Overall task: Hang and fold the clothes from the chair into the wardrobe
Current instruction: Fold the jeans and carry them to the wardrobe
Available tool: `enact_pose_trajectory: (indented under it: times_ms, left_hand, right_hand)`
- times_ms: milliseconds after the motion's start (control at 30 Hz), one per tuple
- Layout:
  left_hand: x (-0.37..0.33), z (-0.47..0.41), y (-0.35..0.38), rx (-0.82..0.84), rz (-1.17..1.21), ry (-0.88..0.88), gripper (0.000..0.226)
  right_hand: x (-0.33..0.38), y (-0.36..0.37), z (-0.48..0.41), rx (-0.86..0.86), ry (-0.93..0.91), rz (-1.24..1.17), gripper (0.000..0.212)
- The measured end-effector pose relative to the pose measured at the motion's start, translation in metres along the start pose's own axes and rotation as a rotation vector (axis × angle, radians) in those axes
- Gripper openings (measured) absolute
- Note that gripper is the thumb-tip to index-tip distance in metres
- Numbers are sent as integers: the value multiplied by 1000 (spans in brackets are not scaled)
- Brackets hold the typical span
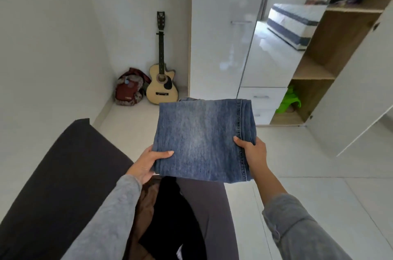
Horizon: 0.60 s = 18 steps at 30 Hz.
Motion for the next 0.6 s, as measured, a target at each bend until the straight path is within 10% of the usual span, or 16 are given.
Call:
enact_pose_trajectory:
  times_ms: [600]
  left_hand:
    - [-156,-68,307,338,-100,323,38]
  right_hand:
    - [210,-256,20,-268,-397,52,38]
Point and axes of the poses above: each hand's wrist, its own z-axis away from the middle knuckle, its own y-axis out of the palm, x = y × z, the point moved 7 cm from there along -z, towards the middle knuckle, and after that the axes turned 7 degrees about x, right-handed, at the moved point
